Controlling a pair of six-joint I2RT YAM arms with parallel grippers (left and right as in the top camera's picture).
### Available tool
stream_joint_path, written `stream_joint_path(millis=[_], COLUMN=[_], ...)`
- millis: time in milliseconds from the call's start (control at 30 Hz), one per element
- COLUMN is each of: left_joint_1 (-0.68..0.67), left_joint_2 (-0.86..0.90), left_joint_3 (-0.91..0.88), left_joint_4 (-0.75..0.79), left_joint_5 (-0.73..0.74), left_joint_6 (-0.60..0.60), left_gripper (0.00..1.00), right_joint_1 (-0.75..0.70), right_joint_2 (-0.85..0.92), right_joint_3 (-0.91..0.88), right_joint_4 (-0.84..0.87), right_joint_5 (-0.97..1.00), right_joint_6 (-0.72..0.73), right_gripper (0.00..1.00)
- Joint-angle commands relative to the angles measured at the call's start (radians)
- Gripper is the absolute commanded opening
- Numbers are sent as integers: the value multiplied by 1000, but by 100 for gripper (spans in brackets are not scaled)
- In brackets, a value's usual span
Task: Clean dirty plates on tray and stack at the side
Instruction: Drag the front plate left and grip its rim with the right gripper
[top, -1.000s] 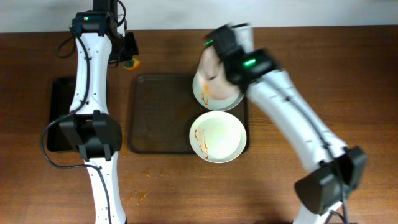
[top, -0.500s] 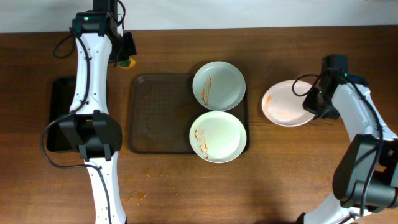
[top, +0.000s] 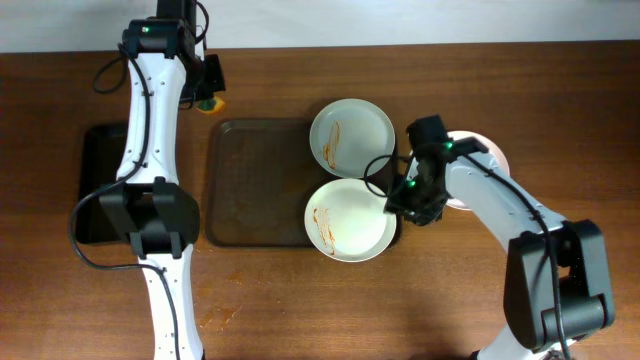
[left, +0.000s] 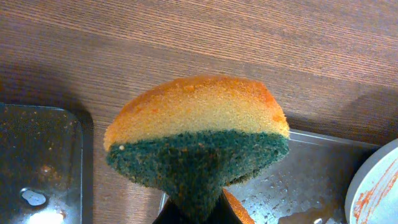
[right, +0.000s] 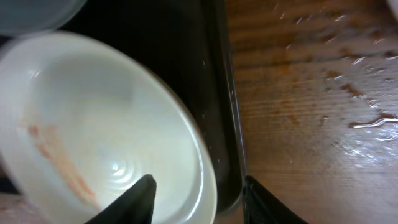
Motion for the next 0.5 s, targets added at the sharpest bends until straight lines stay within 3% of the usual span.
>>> stream_joint_path(millis=[0, 167, 267, 400, 467], left_joint_1=[-5, -5, -5, -5, -5], left_joint_2=[-3, -3, -3, -3, -3], left_joint_3=[1, 1, 1, 1, 1], left_joint_4=[3, 3, 2, 1, -5], left_joint_5=[-3, -3, -3, -3, -3], left_joint_6=[-13, -13, -13, -13, -13], left_gripper=[0, 0, 1, 0, 1], right_joint_1=[10, 16, 15, 81, 218], right_joint_2=[15, 45, 48, 48, 48], right_joint_3=[-38, -38, -38, 89, 176], right_joint_4=[52, 91, 88, 84, 195], right_joint_5=[-3, -28, -34, -174, -69], right_joint_6=[-4, -68, -68, -56, 93], right_gripper=[33, 19, 4, 4, 4])
